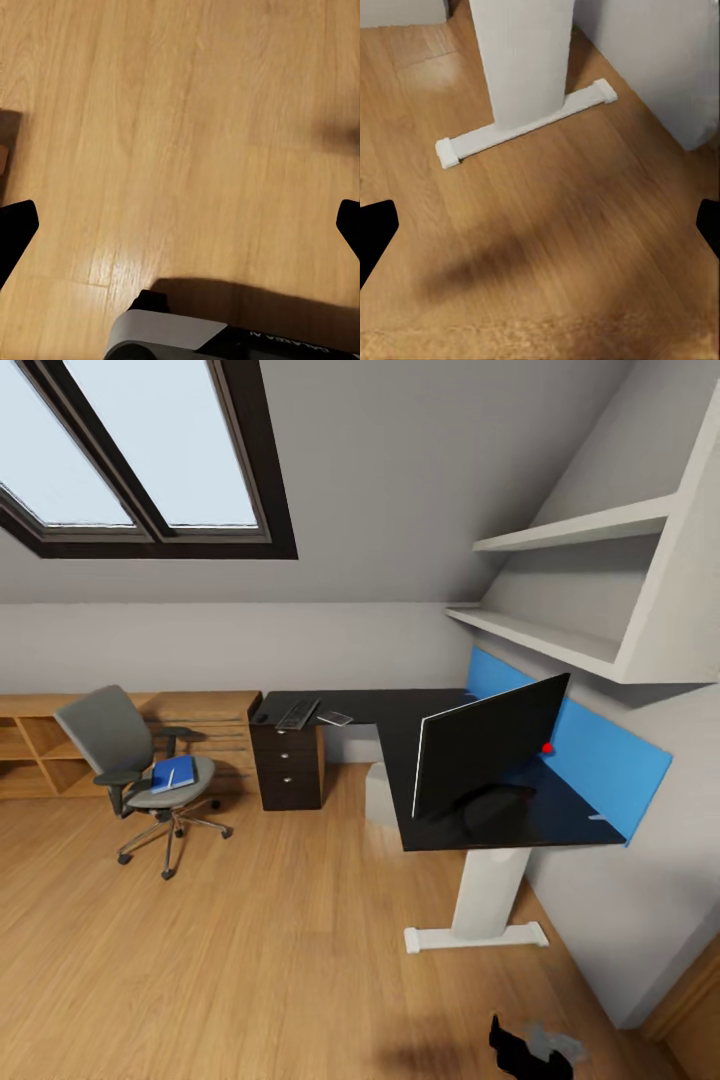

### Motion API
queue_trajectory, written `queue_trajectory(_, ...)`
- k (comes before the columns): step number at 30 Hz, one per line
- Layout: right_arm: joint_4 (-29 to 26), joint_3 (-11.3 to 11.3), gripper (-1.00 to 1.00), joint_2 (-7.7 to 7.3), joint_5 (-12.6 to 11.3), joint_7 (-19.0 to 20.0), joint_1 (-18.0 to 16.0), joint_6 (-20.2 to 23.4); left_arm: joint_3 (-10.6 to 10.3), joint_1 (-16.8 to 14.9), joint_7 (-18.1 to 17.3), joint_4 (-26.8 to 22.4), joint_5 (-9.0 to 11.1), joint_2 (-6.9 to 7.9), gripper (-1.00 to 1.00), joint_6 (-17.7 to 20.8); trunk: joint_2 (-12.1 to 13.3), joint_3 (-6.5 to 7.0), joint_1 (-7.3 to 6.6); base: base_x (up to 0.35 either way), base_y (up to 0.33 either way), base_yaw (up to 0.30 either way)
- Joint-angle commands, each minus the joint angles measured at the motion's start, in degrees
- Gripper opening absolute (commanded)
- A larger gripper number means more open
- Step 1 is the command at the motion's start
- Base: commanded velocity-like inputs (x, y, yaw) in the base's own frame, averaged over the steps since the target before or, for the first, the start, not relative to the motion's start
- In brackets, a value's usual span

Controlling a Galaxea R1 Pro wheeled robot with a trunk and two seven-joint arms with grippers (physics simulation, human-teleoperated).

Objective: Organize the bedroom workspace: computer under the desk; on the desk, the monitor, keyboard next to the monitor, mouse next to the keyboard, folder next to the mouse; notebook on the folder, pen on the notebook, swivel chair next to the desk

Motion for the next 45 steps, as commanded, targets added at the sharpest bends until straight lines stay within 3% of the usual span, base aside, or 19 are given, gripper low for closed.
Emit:
queue_trajectory(1, -14.3, 0.4, 1.00, -1.94, -0.7, -1.0, -0.1, 7.6, -0.5, -0.1, 0.3, 0.0, 0.6, 0.02, 1.00, -0.3, -0.1, -0.13, 0.03, 0.004, 0.000, 0.000)
queue_trajectory(3, -20.8, -0.2, 1.00, -3.14, -1.0, -2.0, -0.1, 13.6, -0.5, -0.1, 0.3, 0.0, 0.6, 0.02, 1.00, -0.3, -0.1, -0.13, 0.03, 0.003, 0.000, 0.000)
queue_trajectory(7, -41.7, -5.5, 1.00, -5.01, -1.4, -9.1, -0.8, 31.7, -0.5, -0.1, 0.3, 0.0, 0.6, 0.05, 1.00, -0.3, -0.1, -0.13, 0.03, 0.010, 0.000, 0.000)
queue_trajectory(10, -47.0, -7.2, 1.00, -5.24, -1.5, -10.8, -3.6, 37.8, -0.5, -0.1, 0.3, 0.0, 0.6, 0.09, 1.00, -0.3, -0.1, -0.13, 0.03, 0.167, 0.000, 0.000)
queue_trajectory(16, -48.8, -7.6, 1.00, -4.87, -1.6, -10.1, -6.0, 40.2, -0.5, -0.1, 0.3, 0.0, 0.6, 0.10, 1.00, -0.3, -0.1, -0.13, 0.03, 0.221, 0.000, 0.000)
queue_trajectory(20, -48.4, -7.5, 1.00, -3.72, -1.3, -8.2, -6.3, 39.9, -0.6, -0.1, 0.2, 0.0, 0.5, -0.01, 1.00, -0.3, -0.1, -0.13, 0.03, 0.145, 0.000, 0.000)
queue_trajectory(22, -48.0, -7.5, 1.00, -3.65, -1.0, -5.1, -6.3, 39.8, -0.7, -0.1, 0.2, 0.0, 0.5, -0.05, 1.00, -0.3, -0.1, -0.13, 0.03, 0.277, 0.000, 0.000)
queue_trajectory(23, -47.9, -7.5, 1.00, -3.63, -0.2, -1.4, -6.2, 39.7, -0.7, -0.1, 0.2, 0.0, 0.5, -0.08, 1.00, -0.3, -0.1, -0.13, 0.03, 0.311, 0.000, 0.000)
queue_trajectory(26, -47.9, -7.5, 1.00, -3.57, 0.1, 0.2, -6.0, 39.7, -0.7, -0.1, 0.2, 0.0, 0.5, -0.07, 1.00, -0.3, -0.1, -0.13, 0.03, 0.316, 0.000, 0.000)
queue_trajectory(45, -47.6, -7.4, 1.00, -3.28, 0.3, 1.5, -5.7, 39.5, -0.7, -0.1, 0.2, 0.0, 0.6, -0.07, 1.00, 0.0, -0.1, -0.13, 0.03, 0.310, 0.027, 0.000)
